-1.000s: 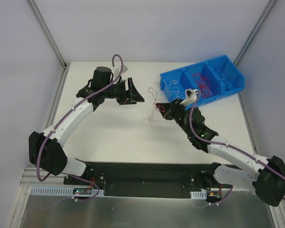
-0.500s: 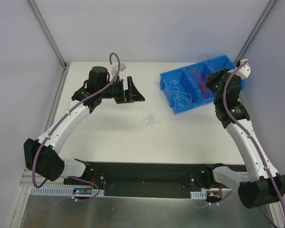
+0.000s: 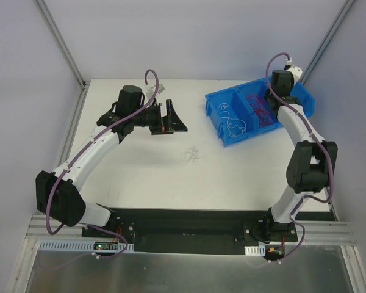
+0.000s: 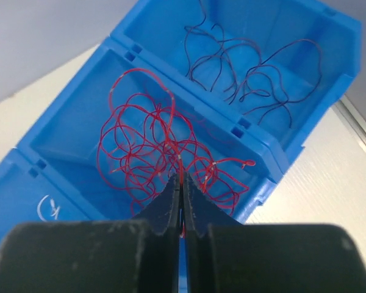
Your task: Untangle the cables
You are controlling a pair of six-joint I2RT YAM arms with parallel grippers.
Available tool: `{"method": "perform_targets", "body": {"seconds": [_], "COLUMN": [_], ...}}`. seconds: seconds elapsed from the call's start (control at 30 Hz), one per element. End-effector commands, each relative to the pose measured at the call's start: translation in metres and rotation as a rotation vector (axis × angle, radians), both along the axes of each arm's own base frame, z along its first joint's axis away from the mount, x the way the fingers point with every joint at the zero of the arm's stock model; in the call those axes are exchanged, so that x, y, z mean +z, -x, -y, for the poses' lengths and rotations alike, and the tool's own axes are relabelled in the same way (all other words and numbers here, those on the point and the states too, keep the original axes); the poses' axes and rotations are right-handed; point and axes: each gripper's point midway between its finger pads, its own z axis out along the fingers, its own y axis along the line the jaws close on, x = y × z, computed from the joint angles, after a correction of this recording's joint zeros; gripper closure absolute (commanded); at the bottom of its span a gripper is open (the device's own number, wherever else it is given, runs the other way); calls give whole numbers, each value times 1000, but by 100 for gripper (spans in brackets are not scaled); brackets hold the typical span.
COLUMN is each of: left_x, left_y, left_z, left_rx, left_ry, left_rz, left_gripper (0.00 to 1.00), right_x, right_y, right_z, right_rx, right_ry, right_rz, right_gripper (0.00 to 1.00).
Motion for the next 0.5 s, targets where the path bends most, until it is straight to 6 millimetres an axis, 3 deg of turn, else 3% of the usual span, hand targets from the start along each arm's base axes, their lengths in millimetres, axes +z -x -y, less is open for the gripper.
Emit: {"method": "perform_targets", "body": {"seconds": [0.0, 0.17, 0.2, 0.3, 0.47], "left_x": [15, 16, 15, 14, 15], "left_y": [3, 3, 3, 2, 1], "left_z": [6, 5, 5, 4, 3], "left_rx": [-32, -32, -28, -25, -20], "left_ry": [38, 38, 34, 27, 24], "left_rz": [40, 49, 51, 62, 73], "left_gripper": [7, 7, 7, 7, 7], "right_x": [-8, -34, -37, -38, -22], "right_y": [-23, -29, -30, -31, -12], "right_z": [-4, -31, -32, -38, -48], "right_rx": [44, 155, 166, 215, 246], "right_ry": [51, -1, -3, -15, -55], "right_rz": [-54, -107, -128, -181, -217], "right_gripper": [100, 97, 92, 63, 46]}}
